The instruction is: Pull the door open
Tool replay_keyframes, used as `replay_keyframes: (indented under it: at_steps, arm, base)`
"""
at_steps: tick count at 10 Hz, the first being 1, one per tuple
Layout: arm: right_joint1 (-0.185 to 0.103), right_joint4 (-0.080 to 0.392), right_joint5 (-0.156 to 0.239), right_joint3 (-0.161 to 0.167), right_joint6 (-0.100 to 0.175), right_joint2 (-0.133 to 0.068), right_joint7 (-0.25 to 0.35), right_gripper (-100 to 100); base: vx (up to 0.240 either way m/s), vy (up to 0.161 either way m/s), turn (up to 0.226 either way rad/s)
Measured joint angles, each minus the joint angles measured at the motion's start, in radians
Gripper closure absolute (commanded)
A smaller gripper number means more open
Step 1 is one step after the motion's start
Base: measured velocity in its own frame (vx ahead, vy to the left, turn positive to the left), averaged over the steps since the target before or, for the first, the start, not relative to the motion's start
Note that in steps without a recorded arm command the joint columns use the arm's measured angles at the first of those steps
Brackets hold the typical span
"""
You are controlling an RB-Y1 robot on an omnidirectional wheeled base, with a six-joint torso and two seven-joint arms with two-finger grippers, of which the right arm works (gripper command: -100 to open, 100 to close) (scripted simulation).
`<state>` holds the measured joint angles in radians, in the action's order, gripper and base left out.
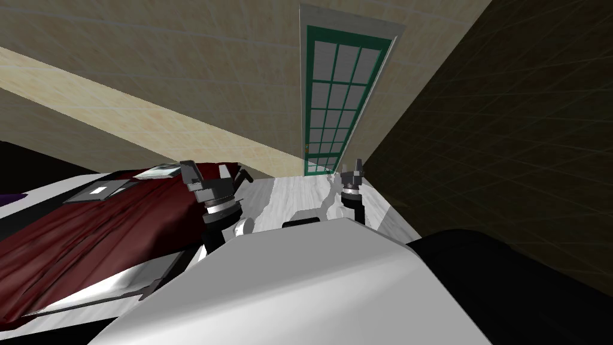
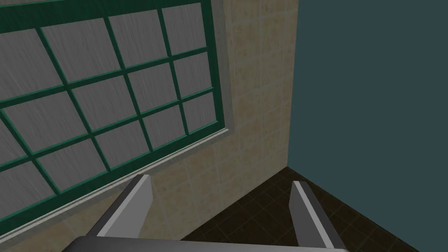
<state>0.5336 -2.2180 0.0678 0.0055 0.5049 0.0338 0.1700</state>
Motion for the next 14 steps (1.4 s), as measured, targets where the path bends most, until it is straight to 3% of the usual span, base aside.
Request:
replay_keyframes:
  at_steps: [8, 14]
  arm:
    - [-0.045, 0.155, 0.09, 0.062, 0.054, -0.08, 0.14, -100]
    - [-0.087, 0.283, 0.162, 0.11, 0.096, -0.129, 0.254, -100]
  base:
    - [0.149, 0.007, 0.021]
    - [0.131, 0.01, 0.022]
